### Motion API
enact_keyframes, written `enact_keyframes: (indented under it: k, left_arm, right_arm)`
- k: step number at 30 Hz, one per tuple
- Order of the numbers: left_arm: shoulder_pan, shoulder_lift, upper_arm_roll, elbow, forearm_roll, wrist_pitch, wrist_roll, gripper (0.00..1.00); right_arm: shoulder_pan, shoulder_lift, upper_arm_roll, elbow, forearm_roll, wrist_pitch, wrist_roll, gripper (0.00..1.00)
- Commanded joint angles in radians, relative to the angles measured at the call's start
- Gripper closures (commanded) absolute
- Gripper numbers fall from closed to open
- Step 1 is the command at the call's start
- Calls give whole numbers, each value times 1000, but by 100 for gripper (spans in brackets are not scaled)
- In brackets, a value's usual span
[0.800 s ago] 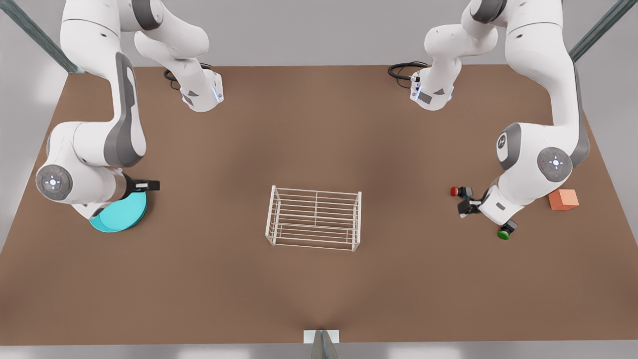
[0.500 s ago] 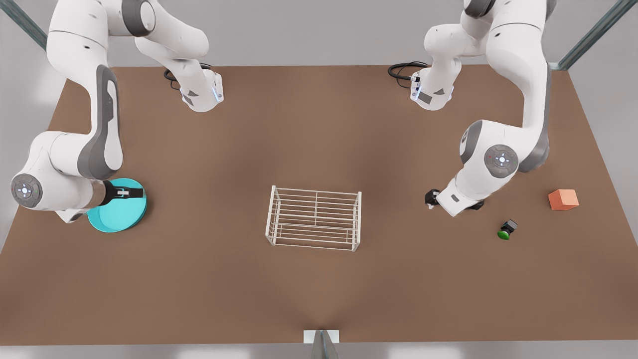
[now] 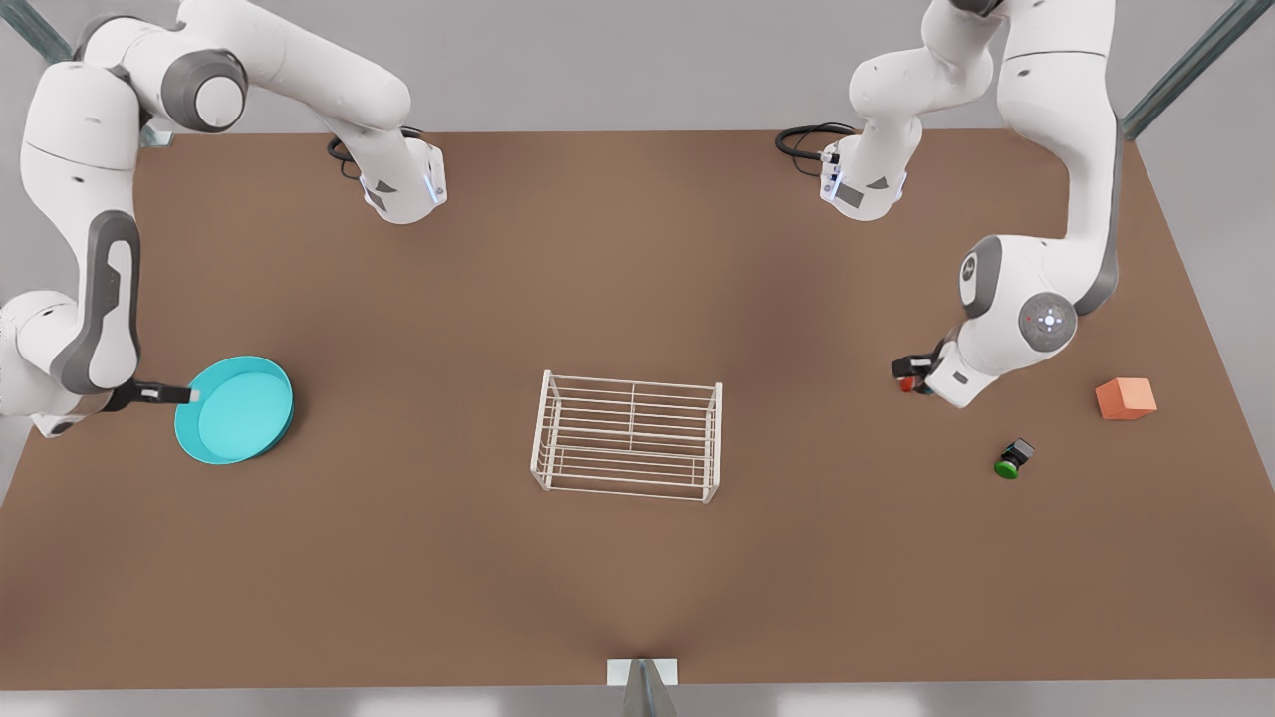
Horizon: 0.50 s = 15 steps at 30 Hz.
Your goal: Place the plate on the shelf with right arm and place the red button switch in the plate with left arm
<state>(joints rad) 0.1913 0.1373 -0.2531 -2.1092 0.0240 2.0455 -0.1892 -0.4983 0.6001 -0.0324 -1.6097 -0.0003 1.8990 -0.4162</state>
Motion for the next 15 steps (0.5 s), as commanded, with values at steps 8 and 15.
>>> enact_keyframes:
  k: [8, 15]
  left_arm:
    - [45, 13, 0, -114, -4, 309, -950, 0]
    - [145, 39, 0, -158, 7, 410, -1032, 0]
  right_arm:
    - [-22, 135, 2, 97, 32, 117, -668, 0]
    - [-51, 165, 6, 105, 114, 115, -661, 22]
